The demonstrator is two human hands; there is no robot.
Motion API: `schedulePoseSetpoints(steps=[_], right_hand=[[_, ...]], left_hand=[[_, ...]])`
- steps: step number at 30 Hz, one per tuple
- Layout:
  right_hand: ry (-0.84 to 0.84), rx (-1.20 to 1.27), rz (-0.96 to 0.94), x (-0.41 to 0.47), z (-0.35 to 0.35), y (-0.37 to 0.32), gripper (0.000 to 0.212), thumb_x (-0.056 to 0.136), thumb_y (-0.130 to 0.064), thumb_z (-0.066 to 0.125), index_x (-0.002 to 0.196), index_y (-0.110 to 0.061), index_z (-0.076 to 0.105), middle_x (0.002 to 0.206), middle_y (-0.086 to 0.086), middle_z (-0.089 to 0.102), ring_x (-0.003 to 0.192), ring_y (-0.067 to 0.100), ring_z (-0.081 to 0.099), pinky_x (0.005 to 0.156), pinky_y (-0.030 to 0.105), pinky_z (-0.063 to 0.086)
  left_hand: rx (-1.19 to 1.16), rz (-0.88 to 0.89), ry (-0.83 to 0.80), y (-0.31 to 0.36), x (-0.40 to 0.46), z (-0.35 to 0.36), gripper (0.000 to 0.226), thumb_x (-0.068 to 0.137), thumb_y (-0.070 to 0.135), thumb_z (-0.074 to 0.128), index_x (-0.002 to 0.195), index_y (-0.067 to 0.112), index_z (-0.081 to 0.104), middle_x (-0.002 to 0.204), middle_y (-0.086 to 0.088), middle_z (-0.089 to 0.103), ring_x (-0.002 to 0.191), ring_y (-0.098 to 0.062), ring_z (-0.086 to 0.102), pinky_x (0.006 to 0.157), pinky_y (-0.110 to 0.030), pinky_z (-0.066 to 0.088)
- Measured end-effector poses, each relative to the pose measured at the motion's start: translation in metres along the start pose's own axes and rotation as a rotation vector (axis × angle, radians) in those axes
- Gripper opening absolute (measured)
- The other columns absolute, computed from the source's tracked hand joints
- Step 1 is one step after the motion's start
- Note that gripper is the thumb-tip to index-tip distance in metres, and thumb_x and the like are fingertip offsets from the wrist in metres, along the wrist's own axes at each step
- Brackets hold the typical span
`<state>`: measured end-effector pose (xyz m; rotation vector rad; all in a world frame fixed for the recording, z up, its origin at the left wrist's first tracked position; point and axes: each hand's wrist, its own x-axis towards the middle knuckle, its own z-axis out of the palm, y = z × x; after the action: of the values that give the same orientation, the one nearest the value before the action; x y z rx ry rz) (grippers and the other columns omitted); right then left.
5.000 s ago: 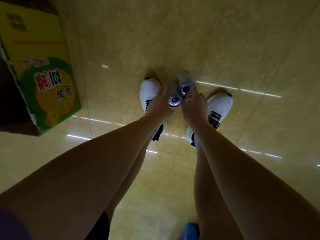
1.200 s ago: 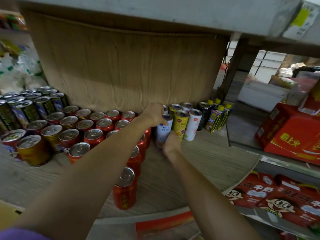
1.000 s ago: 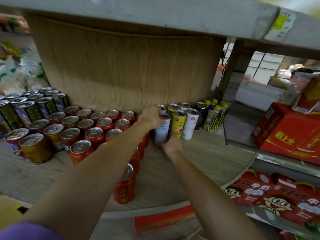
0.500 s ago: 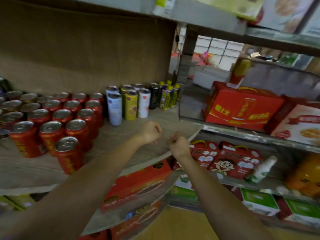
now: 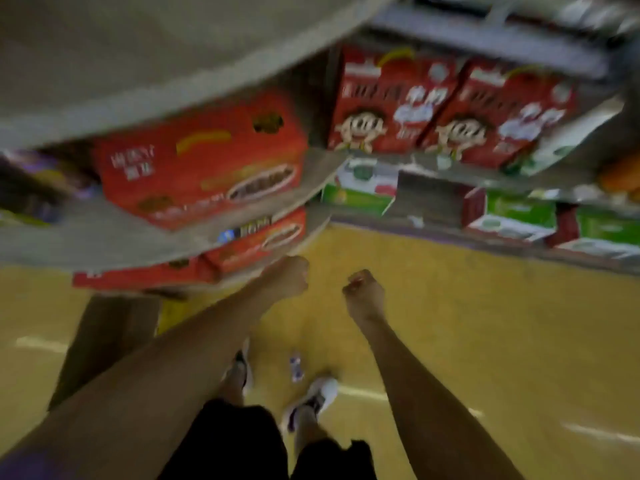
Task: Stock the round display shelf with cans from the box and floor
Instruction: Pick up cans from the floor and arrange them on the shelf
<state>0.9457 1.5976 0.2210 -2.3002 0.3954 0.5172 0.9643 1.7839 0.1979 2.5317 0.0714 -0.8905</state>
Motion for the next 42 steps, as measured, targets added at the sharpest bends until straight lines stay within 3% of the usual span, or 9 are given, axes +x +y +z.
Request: schedulePoseSetpoints(steps=[5, 10, 17, 20, 25, 30, 33, 38, 42], right_hand=[[-0.105, 0.005, 0.108, 0.001, 0.078, 0.099, 0.023, 0.08, -0.007, 0.066, 0.102, -0.007, 0.063, 0.097, 0.013, 0.07, 0.092, 0.031, 0.064, 0.067, 0.026, 0.036], [-0.158, 0.016, 0.261, 0.001, 0.162, 0.191, 0.022, 0.078, -0.006, 0.062, 0.1, -0.009, 0.063, 0.098, 0.013, 0.068, 0.095, 0.031, 0.063, 0.072, 0.028, 0.04], [-0.187, 0.052, 0.448, 0.013, 0.283, 0.286, 0.017, 0.081, -0.003, 0.055, 0.097, -0.007, 0.061, 0.096, 0.011, 0.063, 0.091, 0.027, 0.056, 0.066, 0.022, 0.028], [-0.19, 0.111, 0.467, 0.021, 0.301, 0.293, 0.017, 0.086, -0.004, 0.05, 0.1, -0.005, 0.06, 0.096, 0.009, 0.06, 0.088, 0.024, 0.054, 0.069, 0.024, 0.032], [-0.186, 0.157, 0.544, 0.052, 0.368, 0.335, 0.025, 0.085, -0.004, 0.054, 0.109, -0.006, 0.062, 0.105, 0.009, 0.067, 0.101, 0.025, 0.06, 0.08, 0.029, 0.041], [-0.222, 0.108, 0.558, 0.075, 0.415, 0.366, 0.029, 0.084, -0.003, 0.049, 0.108, -0.013, 0.062, 0.107, 0.007, 0.067, 0.099, 0.024, 0.058, 0.07, 0.024, 0.033], [-0.263, 0.048, 0.532, 0.09, 0.435, 0.385, 0.03, 0.083, -0.001, 0.047, 0.105, -0.012, 0.062, 0.106, 0.01, 0.066, 0.093, 0.026, 0.057, 0.07, 0.025, 0.033], [-0.326, -0.004, 0.492, 0.111, 0.459, 0.405, 0.027, 0.084, -0.003, 0.046, 0.101, -0.014, 0.062, 0.105, 0.009, 0.068, 0.098, 0.03, 0.06, 0.074, 0.032, 0.043], [-0.337, 0.009, 0.499, 0.116, 0.463, 0.412, 0.033, 0.081, -0.001, 0.044, 0.103, -0.016, 0.063, 0.104, 0.005, 0.07, 0.098, 0.027, 0.06, 0.074, 0.033, 0.045]], left_hand=[[-0.093, -0.153, -0.186, -0.022, 0.0, 0.1, 0.018, 0.086, 0.017, 0.061, 0.104, 0.013, 0.062, 0.104, -0.011, 0.065, 0.092, -0.033, 0.063, 0.079, -0.042, 0.056], [-0.136, -0.225, -0.211, -0.07, 0.025, 0.201, 0.027, 0.084, 0.012, 0.06, 0.111, 0.007, 0.062, 0.112, -0.016, 0.064, 0.105, -0.033, 0.061, 0.085, -0.043, 0.051], [-0.083, -0.256, -0.374, -0.147, 0.074, 0.336, 0.043, 0.085, 0.012, 0.06, 0.127, 0.014, 0.051, 0.121, -0.012, 0.059, 0.109, -0.032, 0.058, 0.081, -0.037, 0.05], [-0.086, -0.252, -0.371, -0.161, 0.084, 0.358, 0.047, 0.084, 0.013, 0.061, 0.129, 0.016, 0.049, 0.124, -0.013, 0.058, 0.112, -0.033, 0.057, 0.083, -0.037, 0.049], [-0.054, -0.221, -0.382, -0.203, 0.118, 0.427, 0.053, 0.082, 0.009, 0.06, 0.133, 0.016, 0.045, 0.129, -0.012, 0.053, 0.114, -0.032, 0.055, 0.085, -0.04, 0.049], [0.032, -0.147, -0.357, -0.223, 0.151, 0.459, 0.056, 0.08, 0.001, 0.058, 0.129, 0.019, 0.039, 0.122, -0.007, 0.049, 0.099, -0.033, 0.058, 0.064, -0.038, 0.038], [0.095, -0.08, -0.347, -0.229, 0.173, 0.468, 0.065, 0.078, -0.007, 0.057, 0.134, 0.021, 0.037, 0.126, -0.007, 0.045, 0.096, -0.033, 0.057, 0.061, -0.038, 0.037], [0.089, 0.002, -0.393, -0.239, 0.204, 0.494, 0.077, 0.077, -0.008, 0.058, 0.141, 0.029, 0.037, 0.138, -0.003, 0.043, 0.109, -0.034, 0.058, 0.076, -0.045, 0.052], [0.116, 0.107, -0.45, -0.242, 0.217, 0.514, 0.066, 0.081, 0.001, 0.061, 0.139, 0.026, 0.044, 0.15, 0.003, 0.037, 0.115, -0.031, 0.056, 0.084, -0.043, 0.052]])
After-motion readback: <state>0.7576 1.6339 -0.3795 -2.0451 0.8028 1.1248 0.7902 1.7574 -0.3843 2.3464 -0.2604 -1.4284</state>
